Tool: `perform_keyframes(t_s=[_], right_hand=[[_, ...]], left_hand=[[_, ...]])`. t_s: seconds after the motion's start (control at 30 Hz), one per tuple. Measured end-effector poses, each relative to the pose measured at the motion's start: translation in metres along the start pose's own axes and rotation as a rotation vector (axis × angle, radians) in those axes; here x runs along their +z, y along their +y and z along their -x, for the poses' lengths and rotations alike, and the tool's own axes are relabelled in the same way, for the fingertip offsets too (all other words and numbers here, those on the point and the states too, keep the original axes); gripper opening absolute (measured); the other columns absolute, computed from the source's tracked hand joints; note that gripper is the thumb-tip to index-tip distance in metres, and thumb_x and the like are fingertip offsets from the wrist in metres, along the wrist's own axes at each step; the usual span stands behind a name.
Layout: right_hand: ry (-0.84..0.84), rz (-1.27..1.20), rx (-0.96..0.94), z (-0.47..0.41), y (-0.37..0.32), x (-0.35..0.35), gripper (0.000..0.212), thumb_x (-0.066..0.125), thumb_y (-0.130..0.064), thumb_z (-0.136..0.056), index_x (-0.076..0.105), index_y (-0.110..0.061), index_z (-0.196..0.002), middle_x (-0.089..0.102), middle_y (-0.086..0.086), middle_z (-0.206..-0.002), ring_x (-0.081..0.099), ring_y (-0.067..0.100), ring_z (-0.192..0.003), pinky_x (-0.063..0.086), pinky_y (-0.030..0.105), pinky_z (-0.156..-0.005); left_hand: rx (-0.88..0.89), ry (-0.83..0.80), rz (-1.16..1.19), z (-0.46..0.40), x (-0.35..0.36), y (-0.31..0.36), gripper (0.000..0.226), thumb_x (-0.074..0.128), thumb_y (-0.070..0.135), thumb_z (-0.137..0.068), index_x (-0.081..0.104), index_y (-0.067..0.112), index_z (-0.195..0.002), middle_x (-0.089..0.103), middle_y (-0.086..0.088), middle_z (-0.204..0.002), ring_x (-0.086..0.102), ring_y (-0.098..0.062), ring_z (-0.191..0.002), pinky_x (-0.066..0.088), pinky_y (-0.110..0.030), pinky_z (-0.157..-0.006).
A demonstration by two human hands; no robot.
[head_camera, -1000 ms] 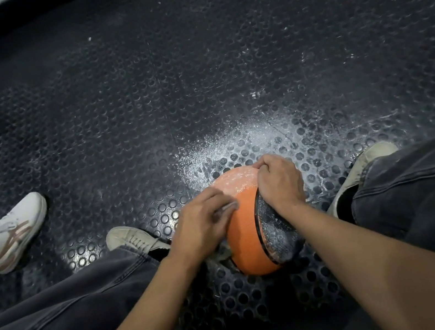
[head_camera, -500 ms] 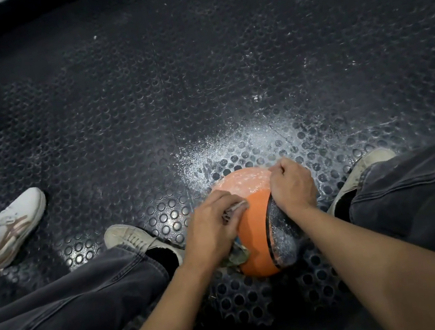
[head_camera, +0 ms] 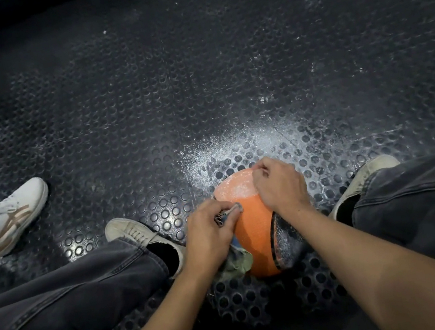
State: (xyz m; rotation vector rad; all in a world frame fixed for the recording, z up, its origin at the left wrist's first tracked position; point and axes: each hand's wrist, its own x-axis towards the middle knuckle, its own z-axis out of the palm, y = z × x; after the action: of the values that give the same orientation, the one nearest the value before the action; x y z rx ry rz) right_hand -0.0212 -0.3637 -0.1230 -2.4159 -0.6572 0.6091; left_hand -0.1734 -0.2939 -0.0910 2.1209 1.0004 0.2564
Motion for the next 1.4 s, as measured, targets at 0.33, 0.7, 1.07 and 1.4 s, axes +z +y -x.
perform_keyframes(t_s=[0.33, 0.7, 1.07, 1.4], right_hand=[[0.048, 0.025, 0.036, 0.011, 0.004, 0.005, 0.023, 0.039, -0.033, -0.103, 0.057, -0.023, -0.093, 0.057, -0.008, -0.096, 0.054, 0.016, -0.096, 0.032, 0.036, -0.092], [0.054, 0.076, 0.050, 0.016, -0.002, 0.007, 0.019, 0.038, -0.034, -0.102, 0.054, -0.024, -0.095, 0.054, -0.006, -0.098, 0.050, 0.017, -0.097, 0.032, 0.036, -0.090], [0.072, 0.047, 0.134, 0.015, 0.004, 0.002, 0.019, 0.036, -0.035, -0.101, 0.048, -0.024, -0.090, 0.051, -0.005, -0.097, 0.047, 0.017, -0.094, 0.035, 0.041, -0.095], [-0.002, 0.027, 0.152, 0.009, 0.002, -0.004, 0.018, 0.052, -0.036, -0.095, 0.045, -0.022, -0.087, 0.049, -0.001, -0.101, 0.045, 0.017, -0.096, 0.034, 0.038, -0.095]], left_hand=[[-0.123, 0.025, -0.053, -0.017, -0.004, -0.003, 0.021, 0.067, 0.029, -0.088, 0.074, 0.013, -0.101, 0.069, -0.001, -0.097, 0.059, -0.011, -0.086, 0.040, -0.017, -0.071], [-0.187, 0.068, -0.071, -0.020, -0.006, -0.002, 0.021, 0.068, 0.029, -0.089, 0.074, 0.013, -0.100, 0.070, 0.000, -0.095, 0.062, -0.015, -0.086, 0.045, -0.026, -0.076], [-0.026, 0.021, -0.045, -0.004, 0.001, 0.002, 0.014, 0.067, 0.027, -0.088, 0.072, 0.016, -0.096, 0.063, 0.008, -0.088, 0.052, 0.005, -0.078, 0.037, -0.011, -0.069], [-0.196, 0.032, -0.097, -0.029, -0.011, -0.005, 0.014, 0.066, 0.022, -0.090, 0.073, 0.011, -0.096, 0.064, 0.007, -0.085, 0.058, -0.010, -0.079, 0.037, -0.020, -0.072]])
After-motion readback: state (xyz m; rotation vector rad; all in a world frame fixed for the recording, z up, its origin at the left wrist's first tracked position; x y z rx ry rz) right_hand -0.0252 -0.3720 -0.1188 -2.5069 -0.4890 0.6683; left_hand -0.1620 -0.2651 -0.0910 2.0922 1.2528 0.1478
